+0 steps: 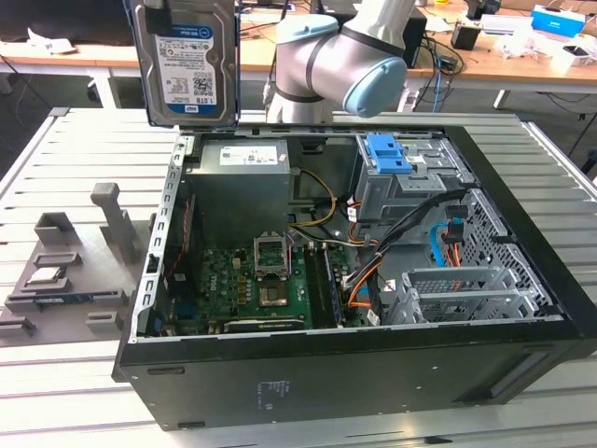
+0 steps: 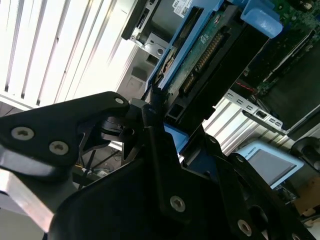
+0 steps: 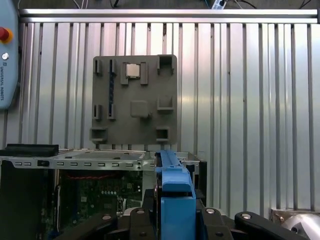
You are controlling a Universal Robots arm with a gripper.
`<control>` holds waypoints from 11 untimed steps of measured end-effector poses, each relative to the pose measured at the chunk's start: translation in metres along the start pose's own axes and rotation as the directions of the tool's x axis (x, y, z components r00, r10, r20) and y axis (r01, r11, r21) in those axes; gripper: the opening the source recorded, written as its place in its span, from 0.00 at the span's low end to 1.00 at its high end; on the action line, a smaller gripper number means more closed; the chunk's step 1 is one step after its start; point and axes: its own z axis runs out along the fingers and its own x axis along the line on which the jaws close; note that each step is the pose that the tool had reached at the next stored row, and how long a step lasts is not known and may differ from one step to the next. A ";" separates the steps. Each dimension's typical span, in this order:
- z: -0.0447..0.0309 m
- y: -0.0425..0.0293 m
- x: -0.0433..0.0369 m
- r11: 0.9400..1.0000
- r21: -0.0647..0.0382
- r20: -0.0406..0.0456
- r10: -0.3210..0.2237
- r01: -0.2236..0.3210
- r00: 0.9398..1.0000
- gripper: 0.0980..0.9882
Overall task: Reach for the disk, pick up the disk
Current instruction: 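Pick up the disk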
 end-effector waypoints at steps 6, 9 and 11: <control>0.0045 -0.0137 0.0001 1.000 -0.001 -0.001 0.000 0.000 1.000 0.30; 0.0046 -0.0225 0.0002 1.000 -0.001 -0.001 0.000 0.000 1.000 0.30; 0.0043 -0.0334 0.0004 1.000 -0.001 -0.002 0.000 0.000 1.000 0.30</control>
